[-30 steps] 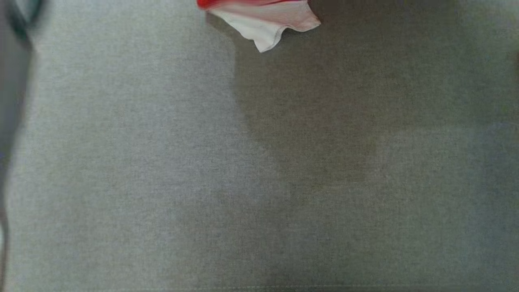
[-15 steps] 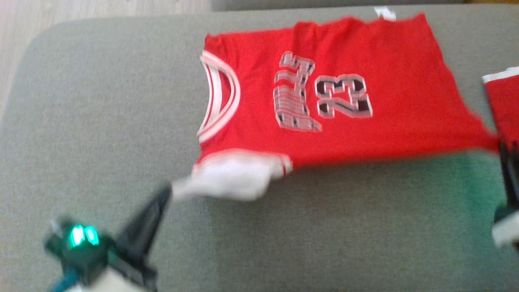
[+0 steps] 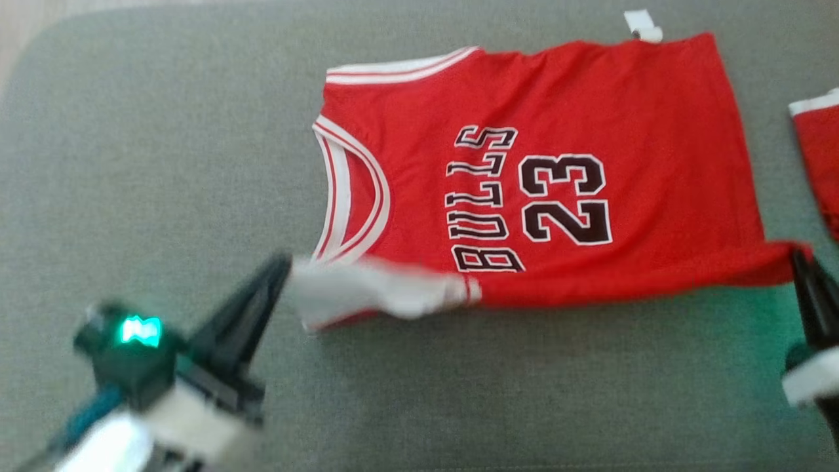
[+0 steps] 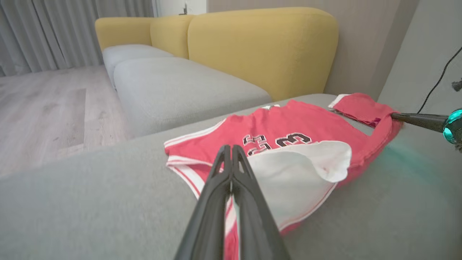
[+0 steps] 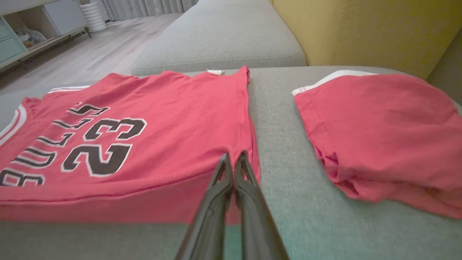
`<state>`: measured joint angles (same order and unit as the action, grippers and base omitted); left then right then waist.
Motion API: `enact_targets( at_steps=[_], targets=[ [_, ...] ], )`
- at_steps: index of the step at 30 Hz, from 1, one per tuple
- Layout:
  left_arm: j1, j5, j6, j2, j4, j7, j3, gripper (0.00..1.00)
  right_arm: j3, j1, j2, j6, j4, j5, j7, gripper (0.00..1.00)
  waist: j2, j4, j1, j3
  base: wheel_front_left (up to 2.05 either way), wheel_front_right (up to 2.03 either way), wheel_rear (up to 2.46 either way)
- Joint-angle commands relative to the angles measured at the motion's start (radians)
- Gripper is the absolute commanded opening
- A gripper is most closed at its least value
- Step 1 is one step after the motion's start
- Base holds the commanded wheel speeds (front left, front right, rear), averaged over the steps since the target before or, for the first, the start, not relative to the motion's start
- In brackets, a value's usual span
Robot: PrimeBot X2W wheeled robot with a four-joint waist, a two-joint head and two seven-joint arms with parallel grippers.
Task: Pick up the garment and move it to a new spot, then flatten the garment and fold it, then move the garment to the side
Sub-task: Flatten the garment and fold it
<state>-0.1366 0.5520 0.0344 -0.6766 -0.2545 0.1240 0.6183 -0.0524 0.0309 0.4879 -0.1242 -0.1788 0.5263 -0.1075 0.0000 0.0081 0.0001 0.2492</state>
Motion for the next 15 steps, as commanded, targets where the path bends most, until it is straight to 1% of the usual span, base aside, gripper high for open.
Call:
enact_targets(
  at_steps=[1,7,12,13,14,15],
  targets=[
    [-0.086,-0.011,-0.01,-0.007,-0.005,-0.001,-0.048,0.0,-0.01,-0.052,0.036,-0.007,0.012,-0.007,0.003,0.0,0.0,-0.005,-0.0001,0.03,0.0,0.0,0.0],
    [-0.352,-0.048,-0.085,0.065,0.173,-0.003,-0.045,0.0,-0.064,-0.25,0.049,-0.007,-0.102,-0.009,0.008,0.0,0.0,-0.014,-0.0001,0.102,0.0,0.0,0.0],
    [-0.514,-0.069,-0.123,0.107,0.318,0.013,-0.032,0.0,-0.123,-0.388,0.054,-0.007,-0.2,-0.005,-0.008,0.0,0.0,-0.023,-0.0001,0.138,0.0,0.0,0.0],
    [-0.532,-0.065,-0.128,0.119,0.345,0.017,-0.03,0.15,-0.135,-0.41,0.053,-0.007,-0.222,-0.001,-0.013,0.24,0.0,-0.023,-0.0001,0.141,0.0,0.0,0.0],
    [-0.544,-0.059,-0.13,0.128,0.371,0.02,-0.028,0.94,-0.147,-0.429,0.052,-0.007,-0.243,0.002,-0.018,0.89,0.0,-0.024,-0.0001,0.142,0.0,0.0,0.0],
    [-0.552,-0.057,-0.131,0.137,0.393,0.029,-0.028,1.0,-0.159,-0.446,0.049,-0.007,-0.262,0.005,-0.024,1.0,0.0,-0.026,-0.0001,0.143,0.0,0.0,0.0]
  ],
)
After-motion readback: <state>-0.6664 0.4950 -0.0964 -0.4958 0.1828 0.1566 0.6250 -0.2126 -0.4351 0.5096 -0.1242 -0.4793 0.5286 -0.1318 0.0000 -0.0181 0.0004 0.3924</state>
